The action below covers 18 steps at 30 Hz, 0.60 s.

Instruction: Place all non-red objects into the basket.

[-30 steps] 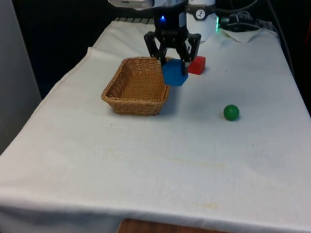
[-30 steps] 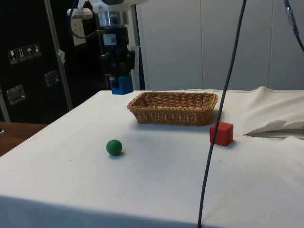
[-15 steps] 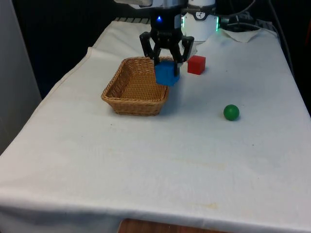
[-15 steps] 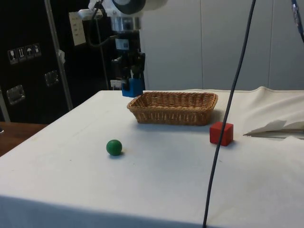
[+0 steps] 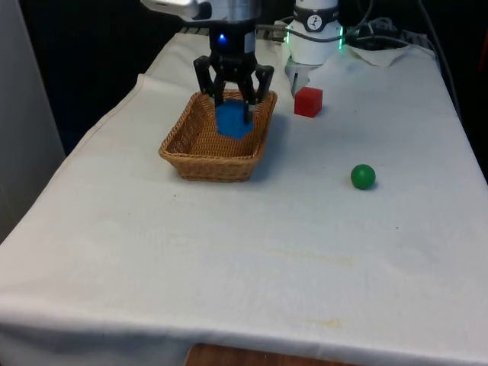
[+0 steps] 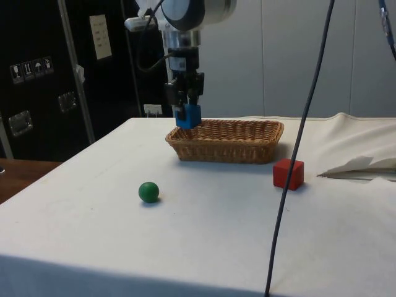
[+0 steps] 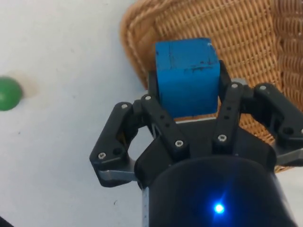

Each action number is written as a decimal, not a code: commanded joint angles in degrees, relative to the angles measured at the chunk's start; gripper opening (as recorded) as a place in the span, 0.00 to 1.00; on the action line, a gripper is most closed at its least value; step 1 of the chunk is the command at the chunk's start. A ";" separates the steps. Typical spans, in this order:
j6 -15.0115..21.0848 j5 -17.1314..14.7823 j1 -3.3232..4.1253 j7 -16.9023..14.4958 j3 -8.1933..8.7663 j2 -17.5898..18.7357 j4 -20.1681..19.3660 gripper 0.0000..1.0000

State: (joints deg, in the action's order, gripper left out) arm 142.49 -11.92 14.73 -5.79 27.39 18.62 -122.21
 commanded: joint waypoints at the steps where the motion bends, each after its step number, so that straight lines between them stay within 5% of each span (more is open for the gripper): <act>1: 0.40 -0.97 -0.63 -1.32 -0.29 0.06 0.00 0.02; 5: 0.40 -1.49 -0.97 -3.27 0.80 0.57 0.00 0.02; 6: 0.11 -0.80 -0.40 -2.52 1.32 0.63 0.06 0.02; 7: 0.46 -1.66 -1.15 -3.78 1.03 0.80 0.06 0.02; 14: 1.49 -4.98 -1.72 -8.31 2.12 3.55 -0.06 0.02; 15: 0.74 -3.84 -1.09 -7.28 2.86 3.32 0.06 0.02; 16: 1.60 -5.56 -1.78 -8.82 2.12 3.90 -0.06 0.02; 18: 2.06 -6.82 -1.89 -9.91 2.06 4.81 0.00 0.02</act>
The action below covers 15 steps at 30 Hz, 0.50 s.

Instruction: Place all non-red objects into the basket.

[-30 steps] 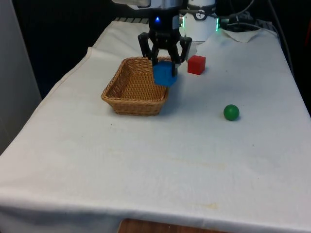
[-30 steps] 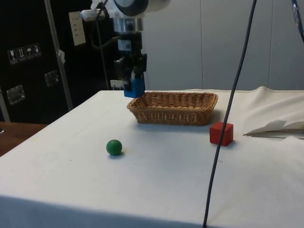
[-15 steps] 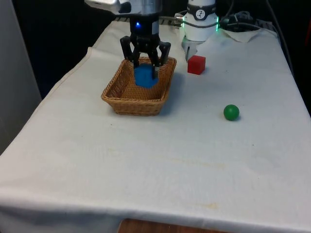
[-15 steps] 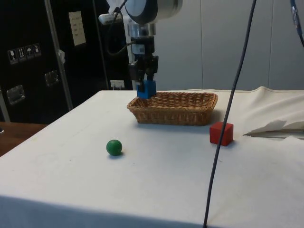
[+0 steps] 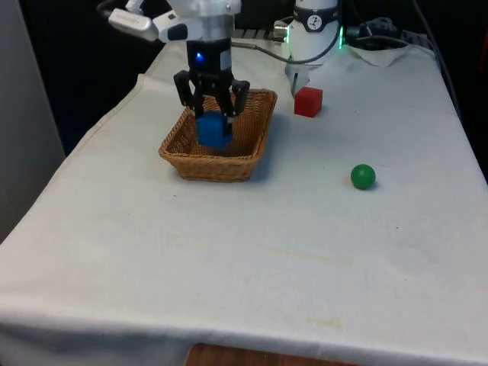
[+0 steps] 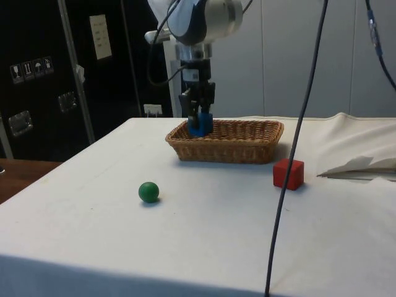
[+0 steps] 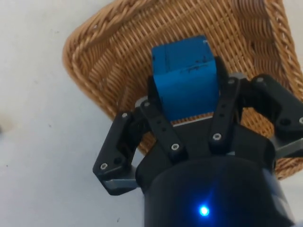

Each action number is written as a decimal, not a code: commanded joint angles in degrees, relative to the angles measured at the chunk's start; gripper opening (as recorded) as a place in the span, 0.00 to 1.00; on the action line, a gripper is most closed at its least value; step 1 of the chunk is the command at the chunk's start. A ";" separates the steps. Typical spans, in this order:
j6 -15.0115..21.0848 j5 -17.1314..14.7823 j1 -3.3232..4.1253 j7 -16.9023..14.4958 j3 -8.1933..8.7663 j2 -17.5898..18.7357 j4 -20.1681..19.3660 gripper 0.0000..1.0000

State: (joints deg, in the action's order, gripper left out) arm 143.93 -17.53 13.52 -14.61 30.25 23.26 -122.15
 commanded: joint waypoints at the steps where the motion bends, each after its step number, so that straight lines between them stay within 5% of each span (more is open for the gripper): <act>1: 0.80 -1.83 -0.69 -1.60 -0.80 0.57 -0.06 0.02; 3: 1.26 -3.67 -0.80 -3.15 -0.86 1.78 0.17 0.02; 4: 0.80 -2.64 0.00 -2.18 0.00 1.78 0.06 0.02; 5: 1.43 -4.30 -0.80 -3.67 -0.80 2.18 0.23 0.02; 11: 1.83 -7.62 -0.63 -6.19 -0.63 4.30 0.69 0.02; 12: 1.49 -6.93 -0.06 -5.56 0.00 4.53 0.69 0.02; 13: 1.78 -7.91 -0.57 -6.42 -0.57 4.41 0.69 0.02; 15: 1.66 -8.02 -0.46 -6.53 -0.40 4.53 0.69 0.02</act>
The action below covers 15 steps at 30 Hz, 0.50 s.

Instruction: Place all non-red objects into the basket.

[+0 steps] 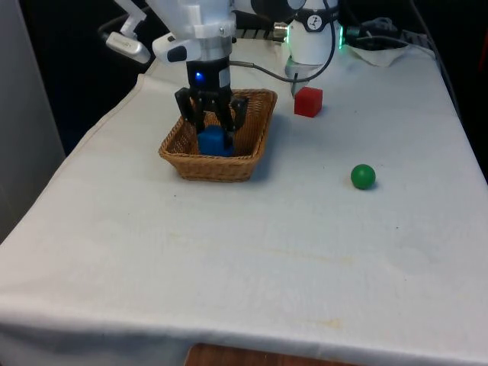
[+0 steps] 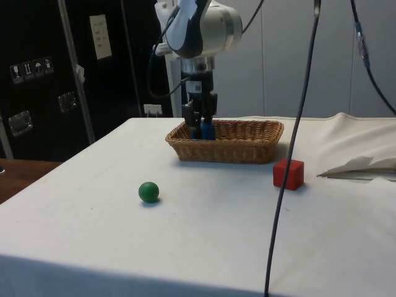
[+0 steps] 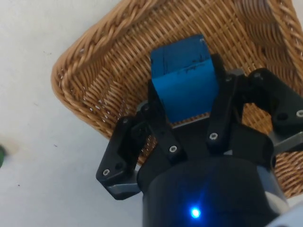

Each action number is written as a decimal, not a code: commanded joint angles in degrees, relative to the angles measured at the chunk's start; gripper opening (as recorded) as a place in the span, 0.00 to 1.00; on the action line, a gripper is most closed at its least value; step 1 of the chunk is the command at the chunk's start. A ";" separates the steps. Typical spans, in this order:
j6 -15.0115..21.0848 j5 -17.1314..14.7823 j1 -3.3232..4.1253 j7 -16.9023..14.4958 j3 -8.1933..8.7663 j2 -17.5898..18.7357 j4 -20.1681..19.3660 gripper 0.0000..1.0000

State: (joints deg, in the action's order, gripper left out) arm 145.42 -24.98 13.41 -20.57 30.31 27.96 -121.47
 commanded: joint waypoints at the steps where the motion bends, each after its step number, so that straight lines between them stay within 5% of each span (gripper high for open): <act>1: 0.11 -0.52 -0.29 -0.52 -0.34 -0.17 -0.06 0.02; 3: 0.06 -0.40 -0.23 -0.46 -0.23 -0.17 -0.06 0.05; 8: -0.06 0.00 0.00 -0.06 0.11 0.00 0.00 0.53; 9: 0.00 -0.29 -0.17 -0.40 -0.06 -0.17 -0.06 0.53; 10: 0.00 -0.29 -0.17 -0.40 -0.06 -0.17 -0.06 0.72; 12: 0.00 -0.23 -0.17 -0.40 0.00 -0.17 -0.11 0.92; 15: -0.06 -0.23 -0.11 -0.34 0.00 -0.17 -0.11 1.00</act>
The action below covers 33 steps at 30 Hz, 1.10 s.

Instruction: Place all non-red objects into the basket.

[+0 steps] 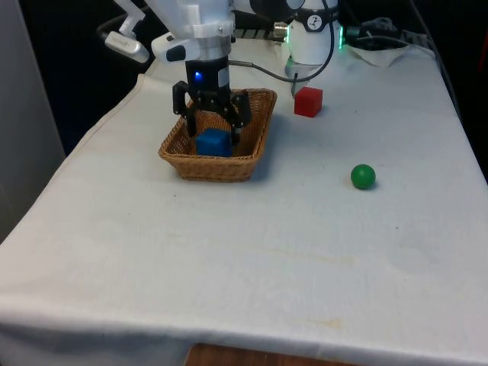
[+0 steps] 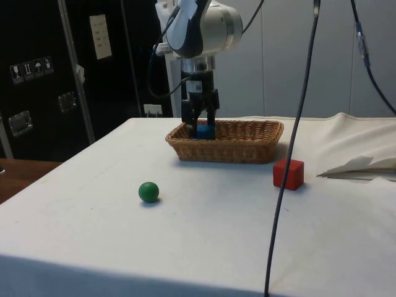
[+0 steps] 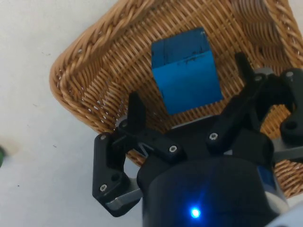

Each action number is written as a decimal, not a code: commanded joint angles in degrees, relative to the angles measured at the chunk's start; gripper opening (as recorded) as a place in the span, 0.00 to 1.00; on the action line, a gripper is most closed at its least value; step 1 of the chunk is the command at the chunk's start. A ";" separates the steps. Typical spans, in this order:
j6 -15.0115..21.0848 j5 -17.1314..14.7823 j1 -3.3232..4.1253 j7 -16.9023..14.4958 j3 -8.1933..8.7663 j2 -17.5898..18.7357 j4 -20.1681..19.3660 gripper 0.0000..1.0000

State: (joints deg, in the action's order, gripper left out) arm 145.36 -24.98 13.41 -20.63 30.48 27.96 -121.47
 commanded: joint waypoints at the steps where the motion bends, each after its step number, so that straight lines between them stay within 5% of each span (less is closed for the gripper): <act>1: 0.00 -0.23 -0.11 -0.29 -0.17 -0.17 -0.11 1.00; 6: 0.00 -0.17 -0.11 -0.29 -0.11 -0.29 -0.11 1.00; 10: -1.20 1.20 0.69 0.52 0.97 -2.41 -0.52 1.00; 11: -0.52 0.29 0.11 0.00 0.17 -1.43 -0.11 1.00; 12: -1.60 1.66 0.74 0.69 1.09 -3.15 -0.69 1.00; 19: -3.95 4.24 0.74 1.95 1.38 -6.88 -0.92 1.00; 20: -3.55 3.09 0.23 1.09 0.80 -6.25 -0.63 1.00; 21: -3.95 4.24 0.74 1.95 1.38 -6.88 -0.92 1.00; 29: -7.05 8.19 1.43 3.55 1.15 -11.29 -0.74 1.00; 30: -6.65 6.93 0.80 2.64 0.74 -10.77 -0.69 1.00; 31: -7.39 8.65 1.49 3.78 1.09 -11.75 -0.69 1.00; 33: -7.91 9.57 1.66 4.24 0.97 -12.61 -0.69 1.00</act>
State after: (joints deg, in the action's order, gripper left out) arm 137.85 -16.50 14.55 -17.25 31.11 15.81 -122.15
